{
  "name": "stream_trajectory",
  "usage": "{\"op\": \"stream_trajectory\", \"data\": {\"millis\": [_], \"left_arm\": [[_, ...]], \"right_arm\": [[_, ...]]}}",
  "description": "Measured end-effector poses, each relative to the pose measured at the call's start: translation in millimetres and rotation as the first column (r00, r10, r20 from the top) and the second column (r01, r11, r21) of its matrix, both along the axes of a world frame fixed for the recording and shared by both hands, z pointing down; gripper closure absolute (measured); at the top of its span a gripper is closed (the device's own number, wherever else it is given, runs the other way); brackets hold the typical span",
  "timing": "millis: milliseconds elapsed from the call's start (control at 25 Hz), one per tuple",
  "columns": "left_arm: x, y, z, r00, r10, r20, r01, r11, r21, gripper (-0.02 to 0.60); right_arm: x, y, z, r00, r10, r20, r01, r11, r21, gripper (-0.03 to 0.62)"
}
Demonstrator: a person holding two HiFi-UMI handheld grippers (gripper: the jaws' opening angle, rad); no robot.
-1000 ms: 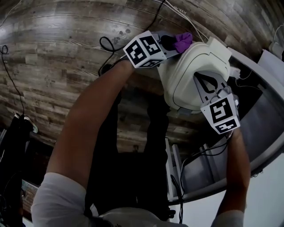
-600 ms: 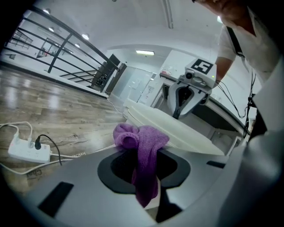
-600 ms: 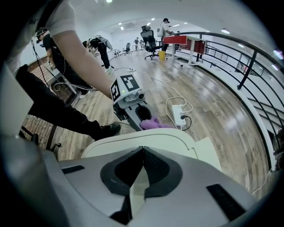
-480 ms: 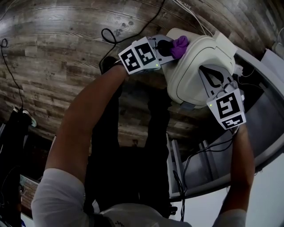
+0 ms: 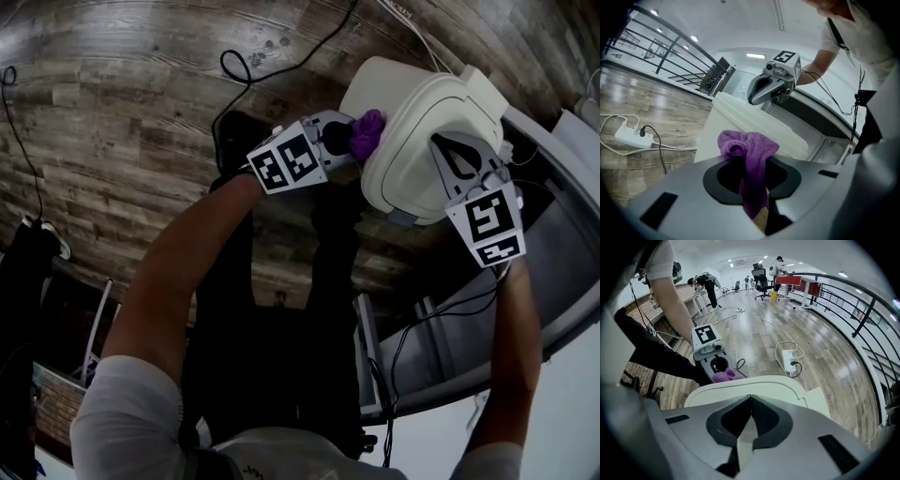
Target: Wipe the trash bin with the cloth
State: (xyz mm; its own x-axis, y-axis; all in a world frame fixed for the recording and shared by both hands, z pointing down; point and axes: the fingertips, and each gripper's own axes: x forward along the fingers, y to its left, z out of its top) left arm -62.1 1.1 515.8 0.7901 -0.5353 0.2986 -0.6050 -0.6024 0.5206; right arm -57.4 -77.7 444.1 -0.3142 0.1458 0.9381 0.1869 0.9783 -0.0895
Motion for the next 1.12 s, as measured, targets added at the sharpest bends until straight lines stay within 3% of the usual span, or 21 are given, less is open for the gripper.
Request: {"op": "stream_trajectory", "data": {"millis": [280,440,560,680,880,1000,1120], "left_arm": [[21,39,4,0.999,0.034,-0.001,-0.034,0.999,-0.025,0.494],[41,71,8,0.992,0.128,-0.002,-0.128,0.991,-0.048,0.494],[58,98,9,0.974,0.228,0.003,-0.227,0.972,-0.057,0.494],[64,117,12,0.965,0.262,0.0,-0.261,0.961,-0.088,0.494],[32,96,29,0.99,0.143,0.016,-0.139,0.98,-0.143,0.494],[-5,56,42,0.999,0.017,0.05,-0.009,0.989,-0.147,0.494],[-38,15,55,0.993,-0.094,0.074,0.104,0.984,-0.145,0.494]], "right_arm": [[0,0,0,1.0,0.005,0.004,-0.005,1.0,0.026,0.586],[0,-1,2,1.0,0.002,0.001,-0.002,0.999,0.042,0.586],[2,0,2,1.0,-0.018,-0.011,0.019,0.998,0.068,0.586],[4,3,3,0.999,-0.029,-0.036,0.032,0.997,0.071,0.586],[-14,16,-10,0.999,-0.046,-0.013,0.046,0.998,0.05,0.586],[-32,32,-11,0.992,-0.122,0.01,0.122,0.992,0.044,0.586],[-37,43,-1,0.981,-0.191,-0.013,0.191,0.98,0.047,0.586]]}}
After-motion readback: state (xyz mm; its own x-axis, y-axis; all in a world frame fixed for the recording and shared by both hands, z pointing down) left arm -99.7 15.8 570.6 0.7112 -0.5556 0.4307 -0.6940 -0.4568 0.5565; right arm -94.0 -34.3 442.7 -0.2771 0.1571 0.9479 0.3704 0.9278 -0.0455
